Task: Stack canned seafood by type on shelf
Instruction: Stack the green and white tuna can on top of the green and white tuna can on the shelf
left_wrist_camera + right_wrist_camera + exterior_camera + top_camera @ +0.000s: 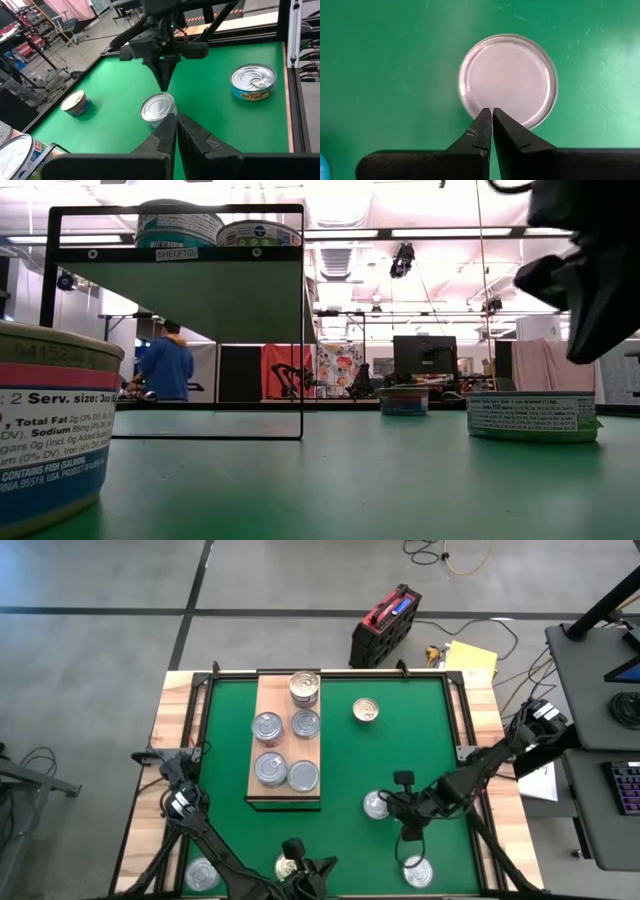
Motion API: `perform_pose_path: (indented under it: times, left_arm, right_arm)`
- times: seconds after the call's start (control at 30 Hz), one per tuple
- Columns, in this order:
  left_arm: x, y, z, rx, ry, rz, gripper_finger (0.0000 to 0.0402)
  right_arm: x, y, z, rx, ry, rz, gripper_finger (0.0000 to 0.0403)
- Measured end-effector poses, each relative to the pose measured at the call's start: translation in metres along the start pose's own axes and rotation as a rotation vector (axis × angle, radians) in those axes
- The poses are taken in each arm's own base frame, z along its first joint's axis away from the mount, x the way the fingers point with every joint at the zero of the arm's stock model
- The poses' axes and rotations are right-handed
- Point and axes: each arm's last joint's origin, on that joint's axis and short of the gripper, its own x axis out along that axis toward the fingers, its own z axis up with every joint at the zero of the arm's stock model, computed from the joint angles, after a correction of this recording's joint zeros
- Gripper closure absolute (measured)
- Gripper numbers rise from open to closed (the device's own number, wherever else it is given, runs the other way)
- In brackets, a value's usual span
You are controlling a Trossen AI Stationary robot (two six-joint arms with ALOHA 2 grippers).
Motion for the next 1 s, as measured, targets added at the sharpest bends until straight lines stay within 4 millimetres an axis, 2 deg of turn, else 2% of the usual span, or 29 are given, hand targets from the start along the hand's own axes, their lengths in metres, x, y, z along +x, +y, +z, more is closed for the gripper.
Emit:
perform_pose_path:
  times: [0.2,0.53,0.77,1.0]
  left_arm:
    - [0.000,0.000,0.000,0.000,0.001,-0.001,0.0402]
    - [0.000,0.000,0.000,0.001,0.002,-0.001,0.0402]
    - [0.000,0.000,0.000,0.001,0.002,-0.001,0.0402]
    - [0.000,0.000,0.000,-0.001,0.002,-0.001,0.0402]
  right_arm:
    - [0.012,-0.013,-0.008,0.004,0.008,-0.025,0.0394]
    - [0.030,-0.013,-0.036,0.091,-0.095,-0.021,0.0394]
    - [0.038,-0.016,-0.056,0.145,-0.076,-0.012,0.0394]
    - [0.037,-0.014,-0.057,0.141,-0.082,-0.020,0.0394]
